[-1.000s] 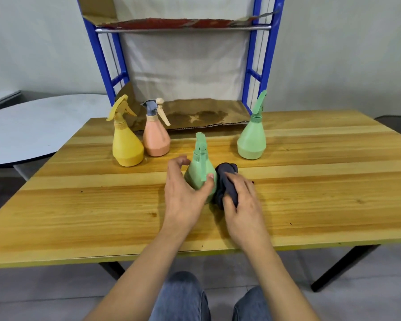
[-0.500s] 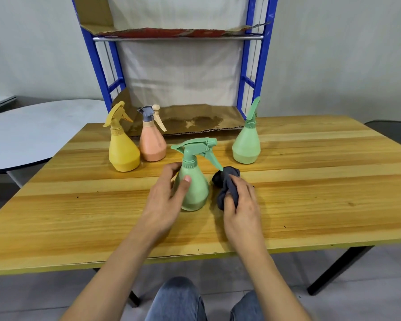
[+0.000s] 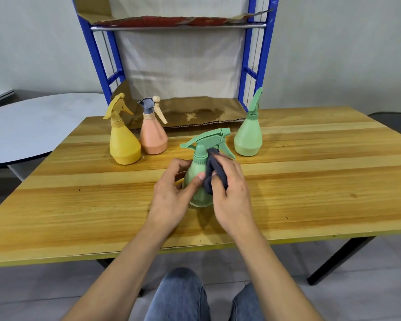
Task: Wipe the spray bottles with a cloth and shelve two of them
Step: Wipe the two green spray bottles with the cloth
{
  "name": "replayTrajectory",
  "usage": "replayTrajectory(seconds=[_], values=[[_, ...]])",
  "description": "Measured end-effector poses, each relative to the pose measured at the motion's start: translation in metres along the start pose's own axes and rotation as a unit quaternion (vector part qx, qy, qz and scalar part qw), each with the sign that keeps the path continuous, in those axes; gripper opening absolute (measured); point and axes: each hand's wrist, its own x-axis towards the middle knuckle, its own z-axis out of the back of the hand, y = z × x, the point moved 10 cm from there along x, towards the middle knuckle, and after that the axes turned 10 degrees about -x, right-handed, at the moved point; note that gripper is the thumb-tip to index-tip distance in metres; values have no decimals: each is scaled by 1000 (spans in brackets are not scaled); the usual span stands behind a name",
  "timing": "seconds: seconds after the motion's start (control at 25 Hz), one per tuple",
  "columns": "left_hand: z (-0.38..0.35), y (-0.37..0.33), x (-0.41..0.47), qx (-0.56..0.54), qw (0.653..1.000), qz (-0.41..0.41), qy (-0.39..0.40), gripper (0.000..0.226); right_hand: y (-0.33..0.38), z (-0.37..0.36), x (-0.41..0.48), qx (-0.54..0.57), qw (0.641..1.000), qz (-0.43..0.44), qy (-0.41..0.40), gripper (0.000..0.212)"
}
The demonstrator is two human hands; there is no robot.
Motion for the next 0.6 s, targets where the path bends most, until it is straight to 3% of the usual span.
replayTrajectory(seconds=[0.16, 0.4, 0.6], values=[[-1, 9, 0, -27, 999, 14, -23, 32, -31, -1, -11, -64, 996, -45, 41, 42], [2, 4, 2, -5, 1000, -5, -13, 32, -1, -2, 0, -7, 1000, -17, 8, 41], [2, 7, 0, -14, 999, 3, -36, 37, -29, 0, -2, -54, 996, -62, 43, 39]])
